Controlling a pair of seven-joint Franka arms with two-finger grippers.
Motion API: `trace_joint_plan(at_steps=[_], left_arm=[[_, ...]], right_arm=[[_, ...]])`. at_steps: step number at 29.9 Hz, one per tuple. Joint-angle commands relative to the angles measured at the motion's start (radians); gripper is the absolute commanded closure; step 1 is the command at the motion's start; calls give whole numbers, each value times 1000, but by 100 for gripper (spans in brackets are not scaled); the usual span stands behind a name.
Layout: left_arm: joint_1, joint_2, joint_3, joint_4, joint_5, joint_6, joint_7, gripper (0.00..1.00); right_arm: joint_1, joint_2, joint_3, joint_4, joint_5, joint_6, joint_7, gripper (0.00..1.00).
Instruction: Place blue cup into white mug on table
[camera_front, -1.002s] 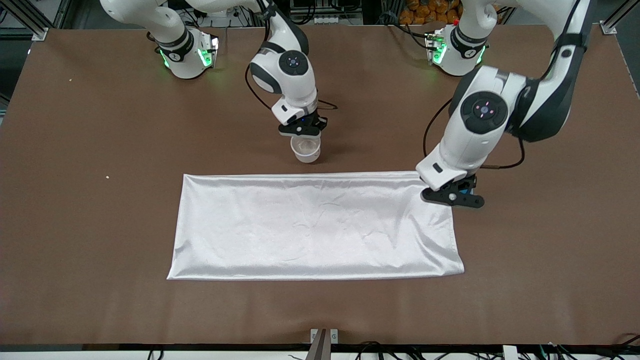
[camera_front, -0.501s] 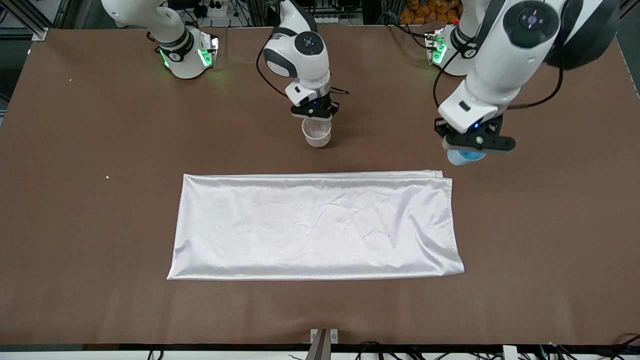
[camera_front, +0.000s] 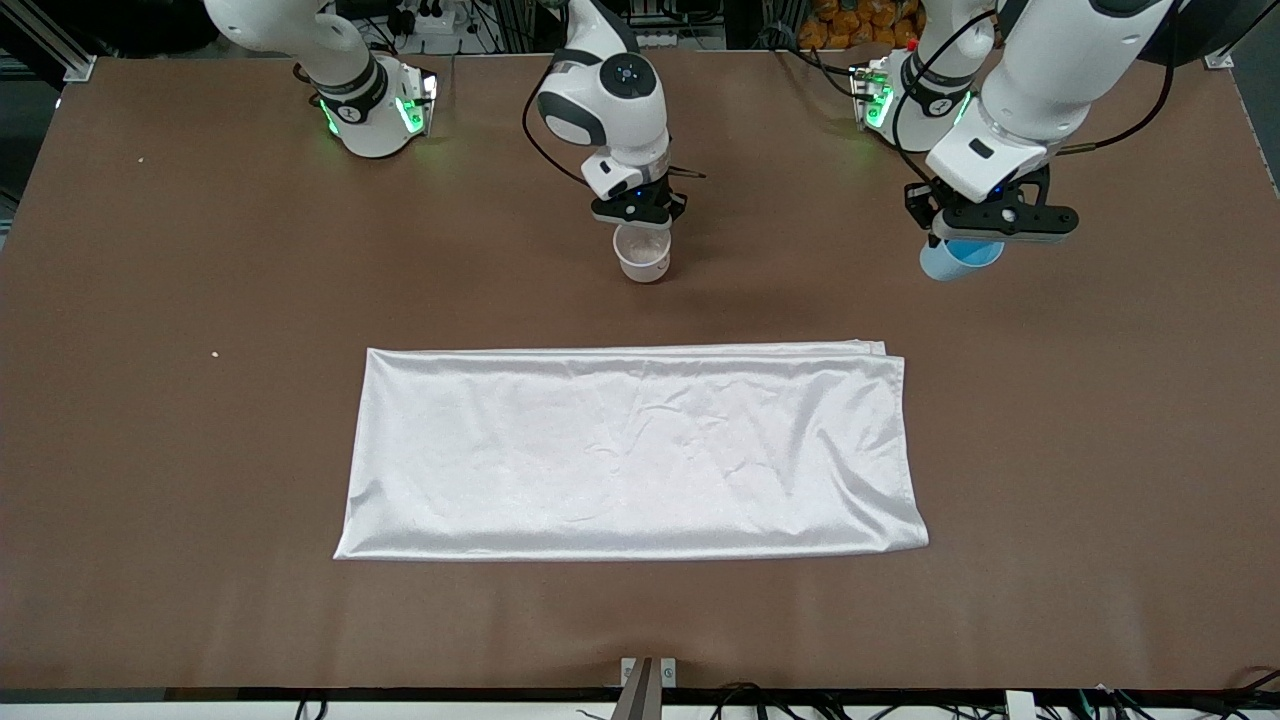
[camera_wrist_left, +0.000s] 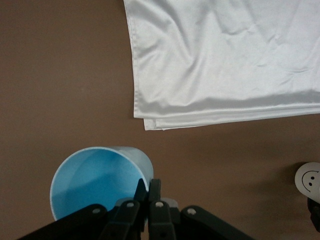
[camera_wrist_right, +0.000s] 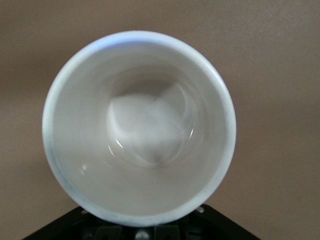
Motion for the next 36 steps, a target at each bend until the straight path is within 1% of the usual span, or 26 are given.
trace_joint_plan(at_steps=[1,2,7,15,21,30,36], left_arm=[[9,-15,0,-18,-32,18,26,100],[9,-15,0,-18,-32,18,26,100],[9,-13,0,-16,-32,20,26,100],[9,-12,0,-13,-32,20,26,100],[7,-10,0,-8,-32,20,28,100],[1,-16,-4,-7,-40,17,26,100],[-3,-29,-15,-7,-40,8,26,100]], right_arm=[[15,16,-12,8,-41,18,85,90],[15,22,-12,11,-40,16,92,79],[15,28,-12,16,-41,14,142,0],[15,25,-12,26,-40,2,143,0],[13,-7,-12,34,-40,-22,140,0],[1,-73,-12,114,-40,-241,105,0],[-45,-110,-12,143,-37,-331,33,0]])
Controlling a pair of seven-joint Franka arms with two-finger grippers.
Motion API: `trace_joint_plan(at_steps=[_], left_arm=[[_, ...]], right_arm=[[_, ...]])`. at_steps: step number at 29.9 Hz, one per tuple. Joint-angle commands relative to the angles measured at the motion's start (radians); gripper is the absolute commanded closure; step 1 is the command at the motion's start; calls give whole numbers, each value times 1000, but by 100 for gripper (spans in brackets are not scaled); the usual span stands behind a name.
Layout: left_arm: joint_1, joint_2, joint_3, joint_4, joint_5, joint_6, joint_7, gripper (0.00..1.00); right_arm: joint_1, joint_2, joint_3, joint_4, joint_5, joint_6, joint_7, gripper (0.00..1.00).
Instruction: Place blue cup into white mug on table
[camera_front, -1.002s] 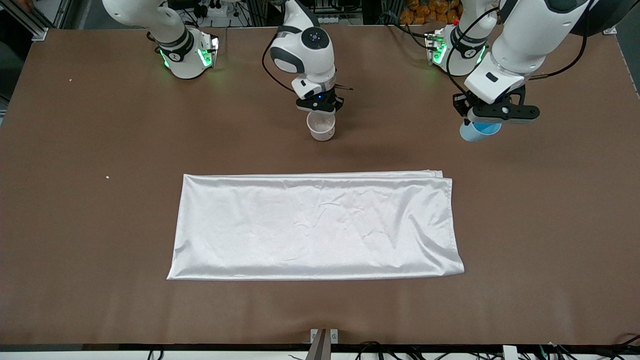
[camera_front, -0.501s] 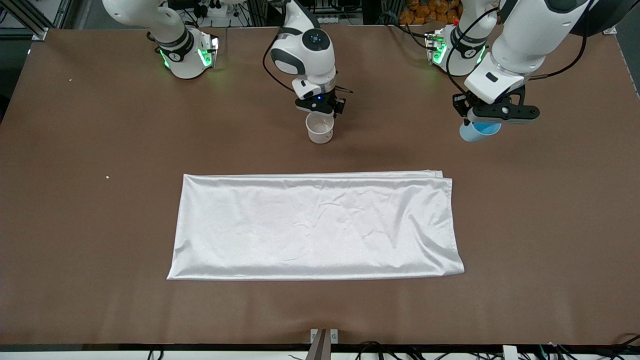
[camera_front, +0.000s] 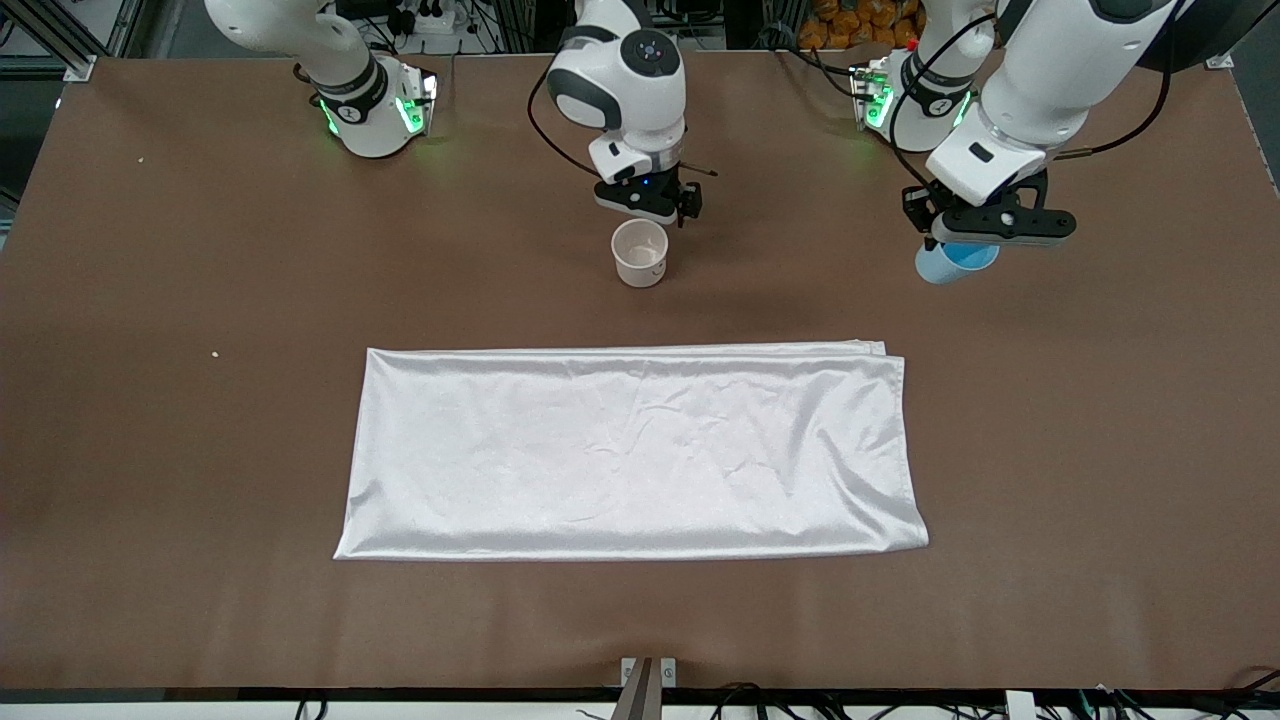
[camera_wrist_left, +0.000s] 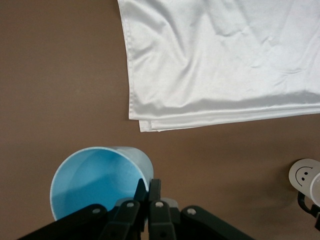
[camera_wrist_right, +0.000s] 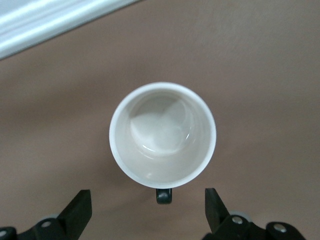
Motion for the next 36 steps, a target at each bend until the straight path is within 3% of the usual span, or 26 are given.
trace_joint_plan(at_steps=[1,13,25,36], left_arm=[[2,-28,-18,-1,-27,-8,23,100],[-1,-48,-111,6,-48,-42,21,100],[-1,26,-324,63,-105,-15,-26,100],[-7,127,-498,81,-93,117,-161,100]], right_arm=[[-54,-51,0,8,-16,-69,-83,0],[-315,-74,2,6,-10,-118,-421,0],[-635,-70,0,-6,-7,-141,-838,0],[-896,-71,0,-47,-7,-132,-1168,0]])
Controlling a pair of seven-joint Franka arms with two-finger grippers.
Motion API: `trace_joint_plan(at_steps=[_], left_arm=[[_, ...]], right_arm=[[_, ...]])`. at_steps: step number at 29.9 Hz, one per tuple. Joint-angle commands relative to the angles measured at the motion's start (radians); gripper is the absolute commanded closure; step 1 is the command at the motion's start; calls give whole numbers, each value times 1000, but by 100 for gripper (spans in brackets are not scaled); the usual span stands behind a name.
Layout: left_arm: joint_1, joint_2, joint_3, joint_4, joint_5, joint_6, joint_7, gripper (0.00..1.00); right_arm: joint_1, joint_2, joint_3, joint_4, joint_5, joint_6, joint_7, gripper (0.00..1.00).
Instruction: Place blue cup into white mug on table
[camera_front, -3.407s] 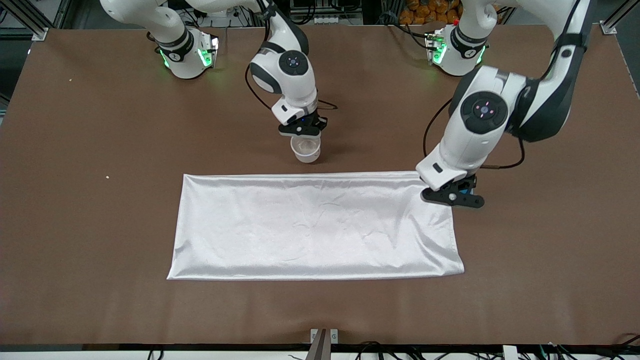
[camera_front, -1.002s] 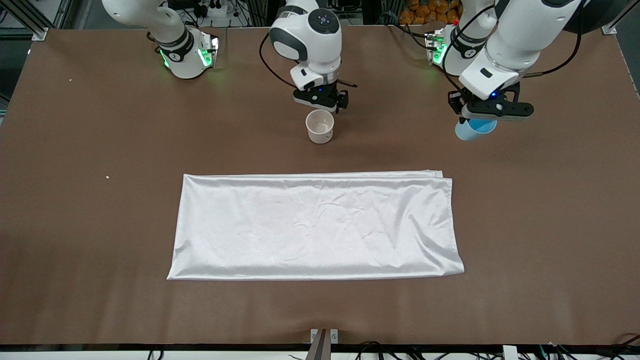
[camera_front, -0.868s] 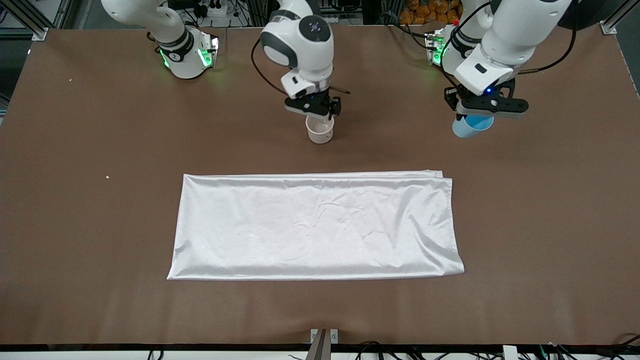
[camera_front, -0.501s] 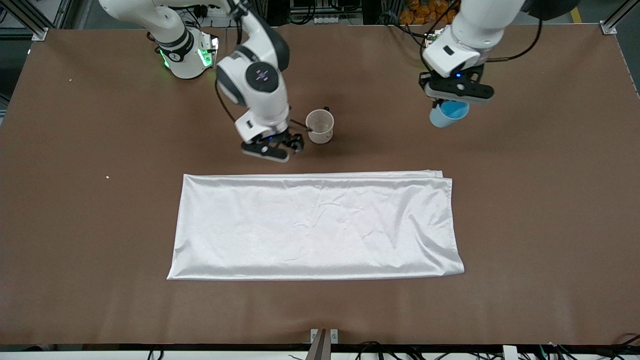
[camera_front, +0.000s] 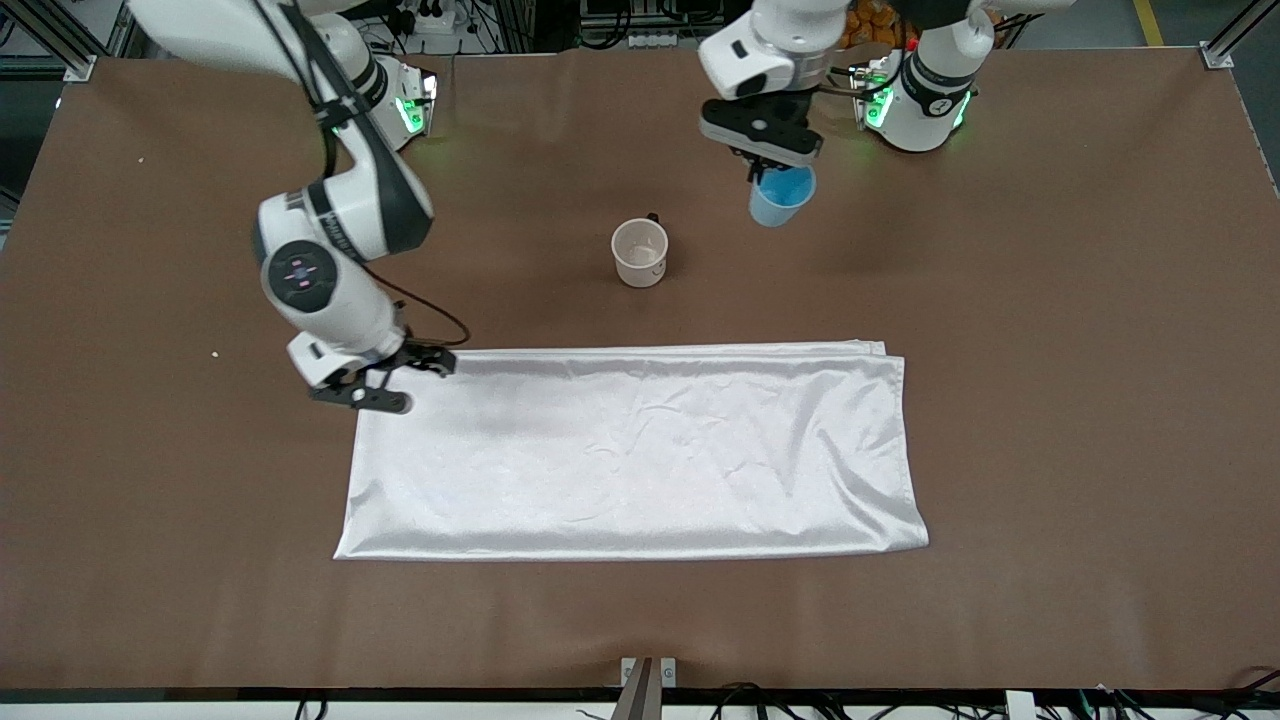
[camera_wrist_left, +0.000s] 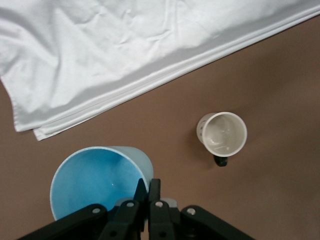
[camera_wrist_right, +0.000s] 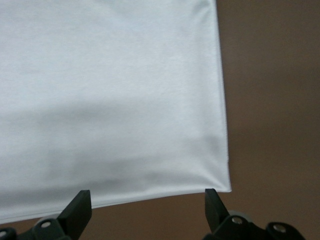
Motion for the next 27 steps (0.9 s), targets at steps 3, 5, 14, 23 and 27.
trace_joint_plan(at_steps=[3,5,14,23,27], left_arm=[[4,100,-90,38,-2,65,-87,100],[2,126,-111,43,9,87,-104,100],[-2,293,-203,106,173,151,-253,100],[-78,436,-217,169,345,151,-440,100],[-84,493,-217,184,400,157,-440,100]], right_arm=[[-138,-31,20,-76,-7,44,-169,0],[-145,-57,20,-128,-7,88,-172,0],[-145,-175,20,-345,-6,261,-163,0],[-139,-313,22,-479,-6,228,-158,0],[-142,-331,22,-475,-6,185,-158,0]])
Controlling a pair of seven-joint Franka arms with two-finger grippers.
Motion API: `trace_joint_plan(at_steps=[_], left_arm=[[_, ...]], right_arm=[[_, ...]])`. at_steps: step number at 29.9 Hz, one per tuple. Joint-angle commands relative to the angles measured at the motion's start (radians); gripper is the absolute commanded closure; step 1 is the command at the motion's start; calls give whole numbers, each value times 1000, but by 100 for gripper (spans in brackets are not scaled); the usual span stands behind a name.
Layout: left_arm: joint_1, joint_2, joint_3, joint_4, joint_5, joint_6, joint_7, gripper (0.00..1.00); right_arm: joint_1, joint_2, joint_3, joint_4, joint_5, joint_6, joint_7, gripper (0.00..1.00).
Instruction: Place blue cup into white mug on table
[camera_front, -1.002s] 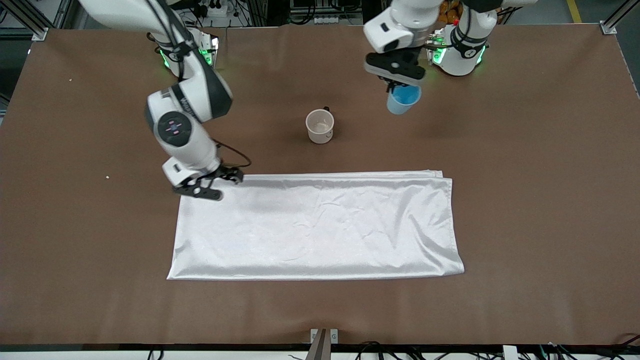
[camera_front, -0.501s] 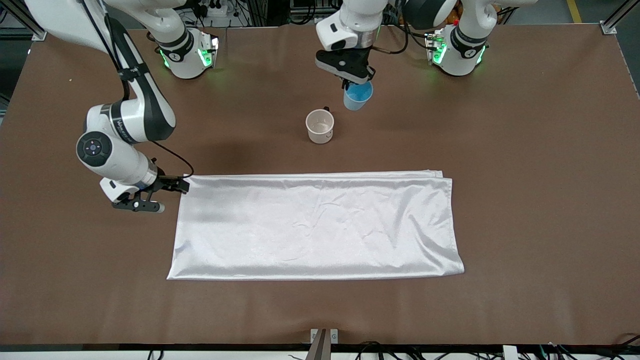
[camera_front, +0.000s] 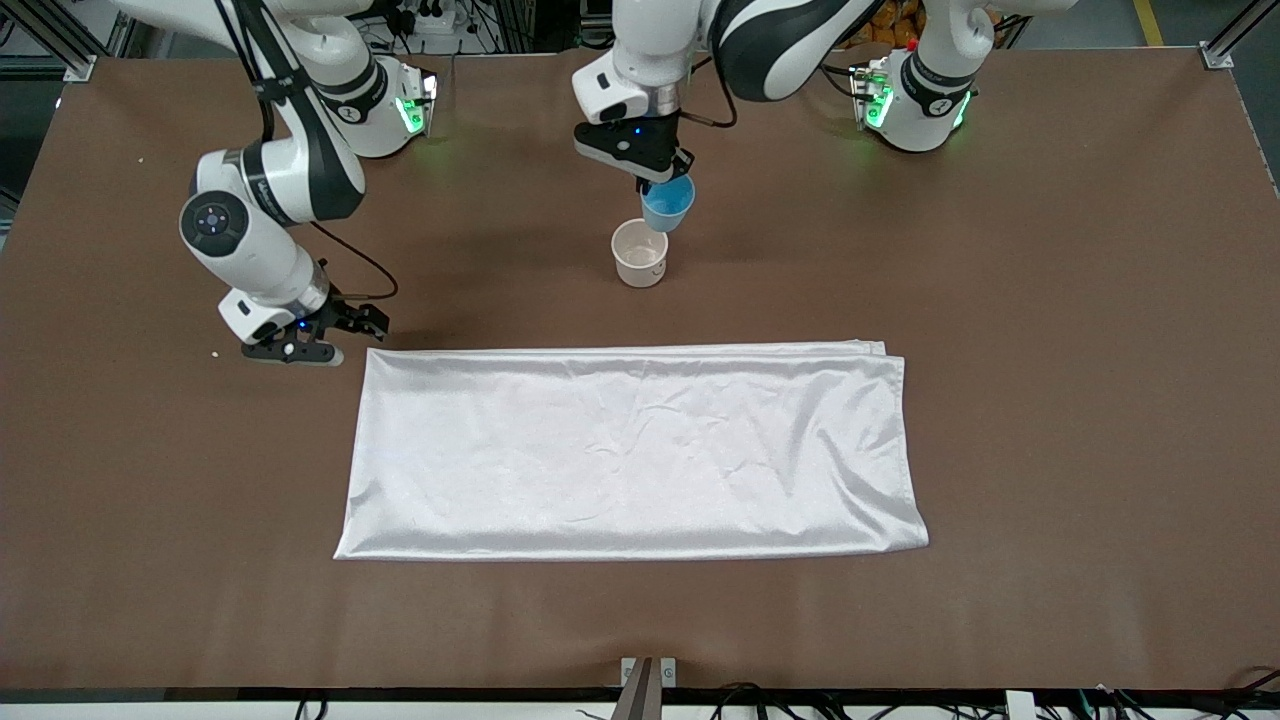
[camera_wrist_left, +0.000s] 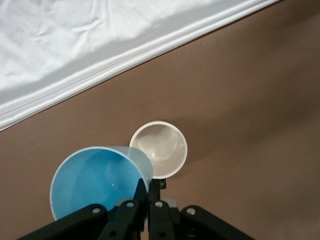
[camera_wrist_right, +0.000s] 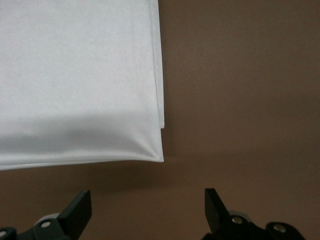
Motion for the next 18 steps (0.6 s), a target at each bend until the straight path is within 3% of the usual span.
trace_joint_plan(at_steps=[1,8,18], left_arm=[[-13,104,-8,58,92,5,-36,100],[-28,184,-8,64,169,59,-36,100],[-56,217,-8,64,172,73,-75,100]], right_arm=[[-5,-84,4,-50,-6,-38,13,0],[-10,-107,2,30,-6,-146,4,0],[-8,-106,5,298,1,-483,3,0]])
